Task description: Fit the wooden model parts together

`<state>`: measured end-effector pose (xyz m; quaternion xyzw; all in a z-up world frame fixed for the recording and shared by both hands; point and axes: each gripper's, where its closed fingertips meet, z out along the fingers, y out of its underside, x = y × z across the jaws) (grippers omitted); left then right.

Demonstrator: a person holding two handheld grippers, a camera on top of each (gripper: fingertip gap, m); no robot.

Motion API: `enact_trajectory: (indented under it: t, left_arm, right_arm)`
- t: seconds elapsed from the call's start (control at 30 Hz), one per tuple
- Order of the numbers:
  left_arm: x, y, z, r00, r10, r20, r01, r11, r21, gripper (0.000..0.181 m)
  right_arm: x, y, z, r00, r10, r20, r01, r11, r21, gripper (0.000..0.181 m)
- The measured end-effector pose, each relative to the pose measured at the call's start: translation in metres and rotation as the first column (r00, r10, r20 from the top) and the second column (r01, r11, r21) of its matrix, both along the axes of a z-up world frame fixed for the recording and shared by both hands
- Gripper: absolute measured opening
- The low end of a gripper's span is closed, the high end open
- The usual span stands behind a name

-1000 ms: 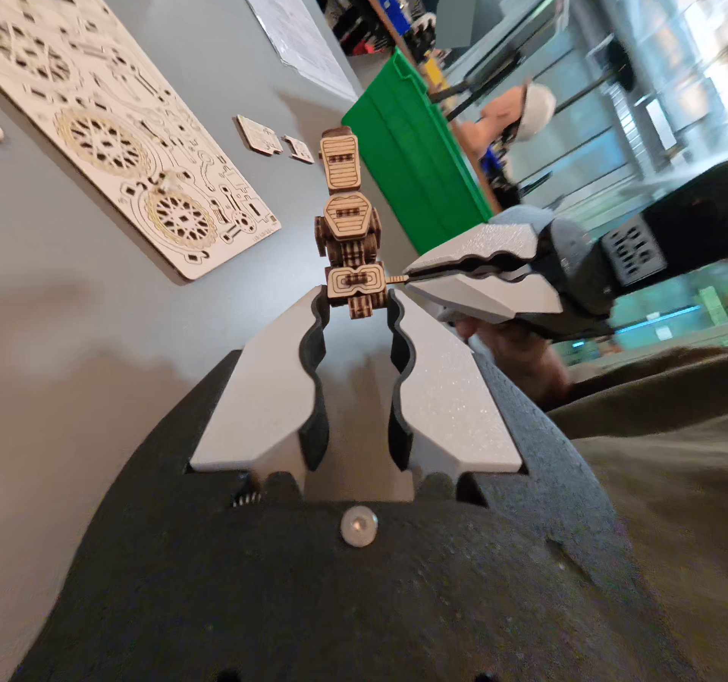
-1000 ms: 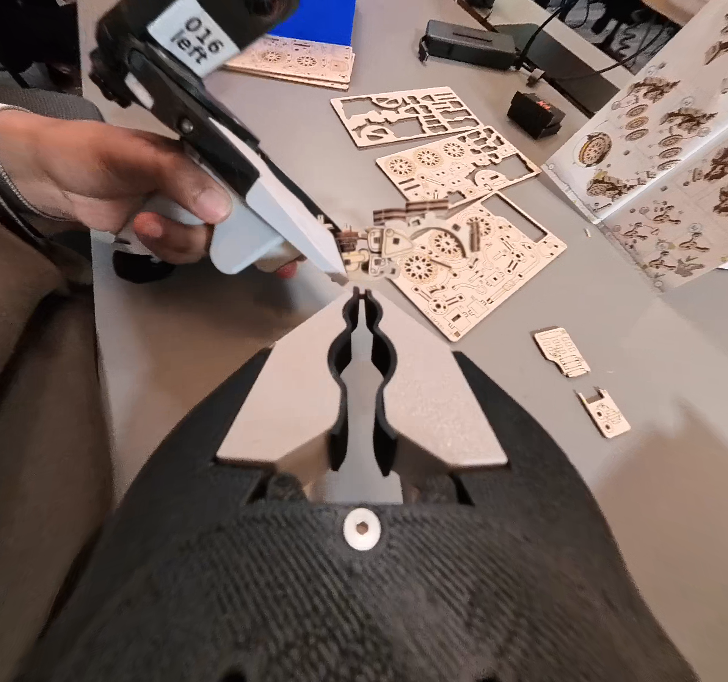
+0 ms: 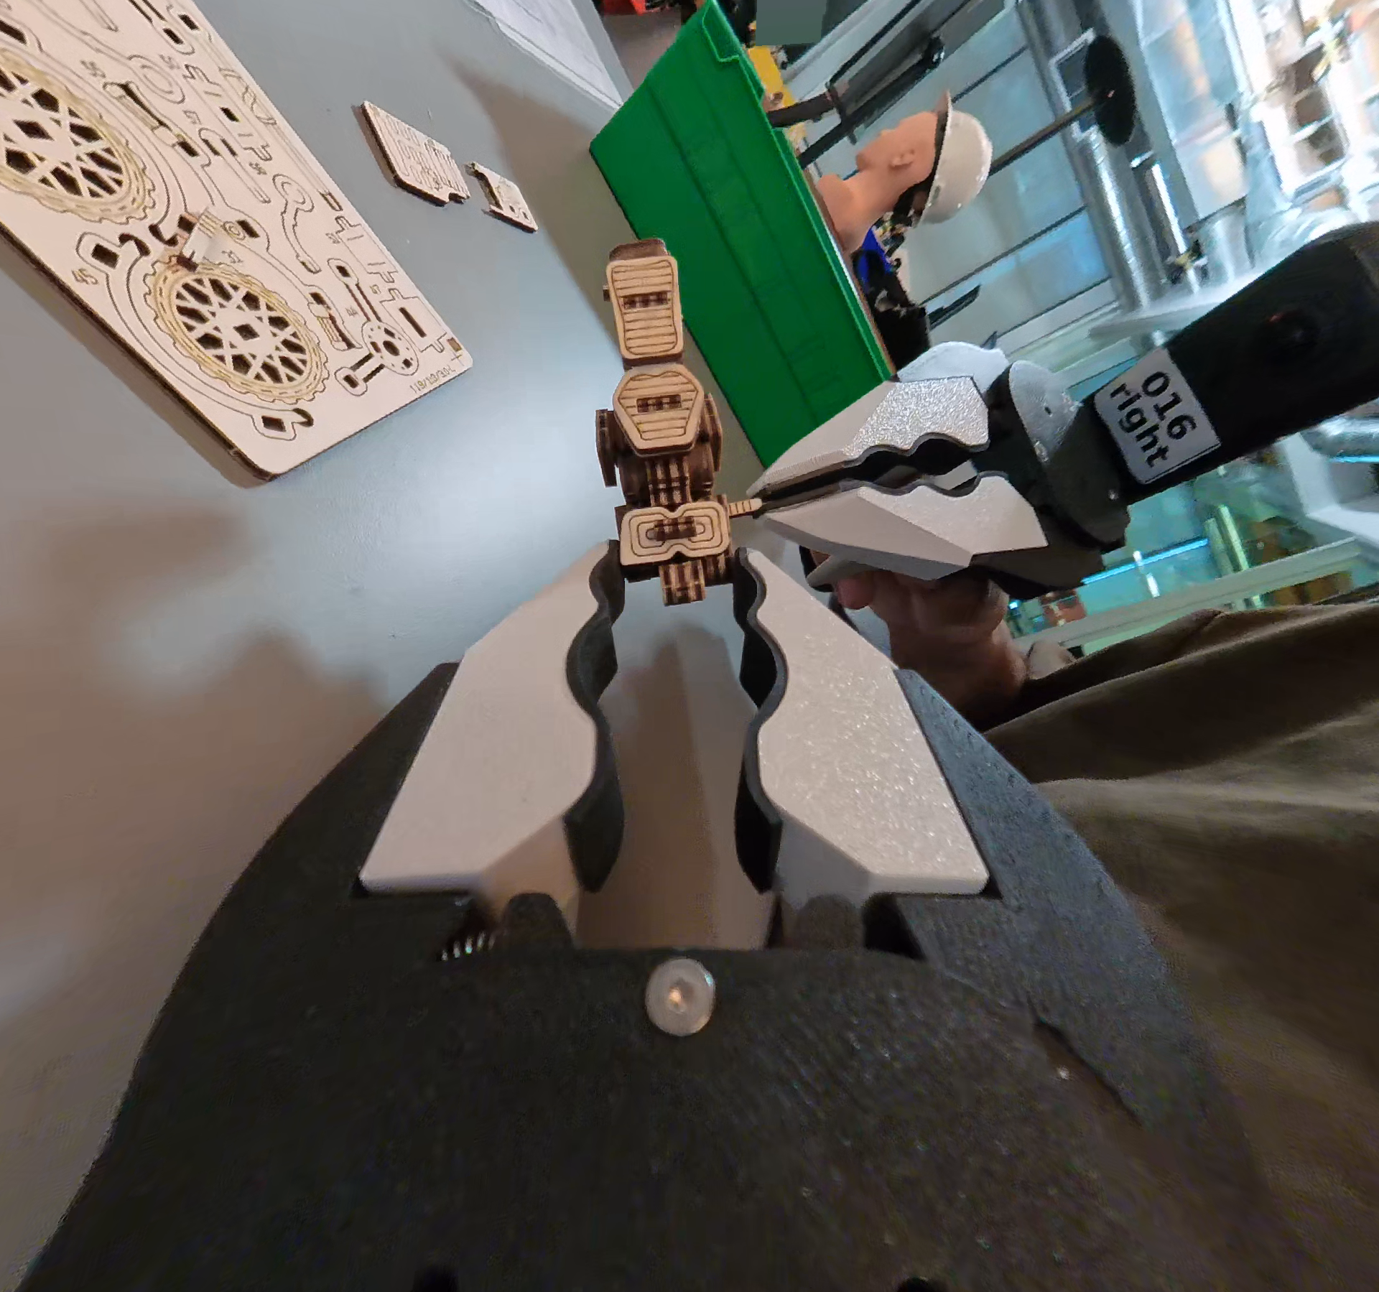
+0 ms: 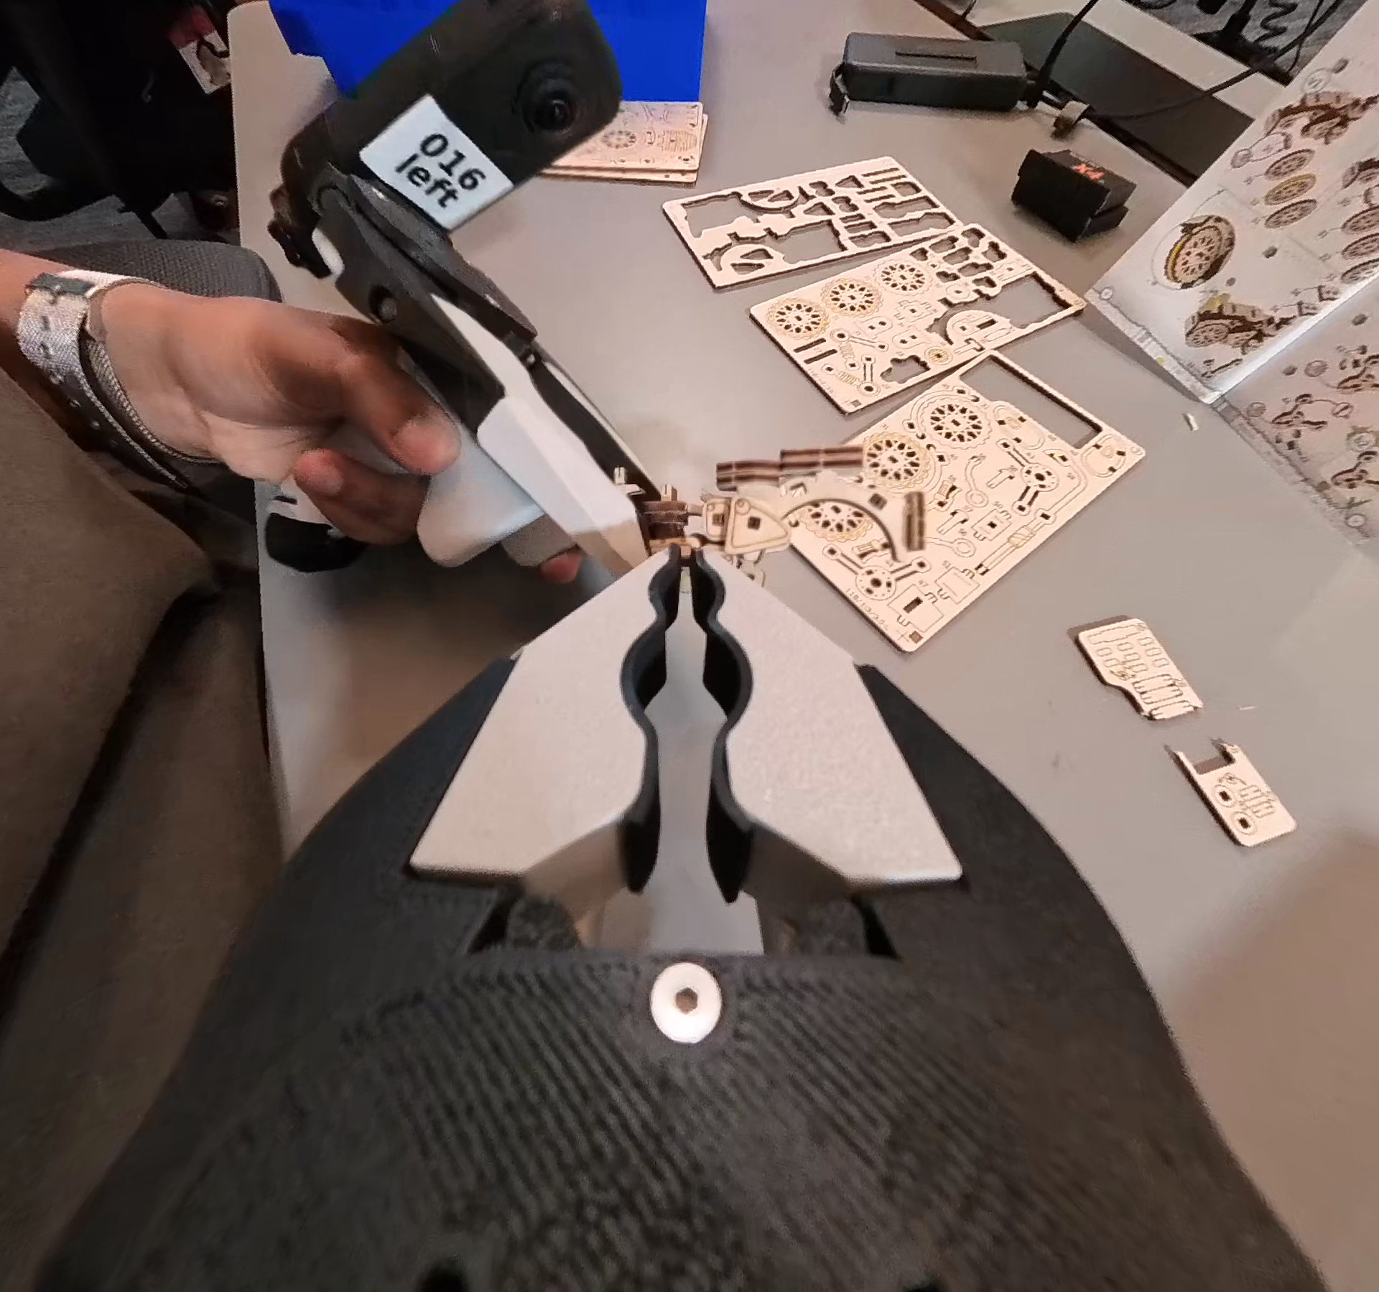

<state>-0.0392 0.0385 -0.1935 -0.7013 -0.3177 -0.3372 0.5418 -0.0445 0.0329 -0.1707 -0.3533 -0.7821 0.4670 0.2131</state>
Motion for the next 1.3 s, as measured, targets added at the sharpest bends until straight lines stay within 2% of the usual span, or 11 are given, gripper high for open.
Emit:
enact_trajectory:
  t: [0.1, 0.4, 1.3]
  left_arm:
    - [0.0004, 0.0004, -0.0011, 1.0, 0.0, -0.031, 0.0, 1.0, -0.012, 0.026]
    - [0.0024, -0.0002, -0.0008, 0.997, -0.01, 0.082, 0.007, 0.999, 0.032, 0.026]
    - [0.003, -0.0005, -0.0011, 0.99, -0.012, 0.138, 0.007, 0.999, 0.034, 0.026]
  right_arm:
    - [0.0005, 0.0005, -0.0011, 1.0, 0.005, -0.001, -0.005, 1.0, 0.007, 0.0]
    - [0.0019, 0.0005, -0.0022, 1.0, 0.02, 0.002, -0.02, 1.0, 0.009, 0.0]
    - [0.0025, -0.002, -0.0036, 0.999, 0.036, -0.034, -0.035, 0.998, 0.043, 0.0]
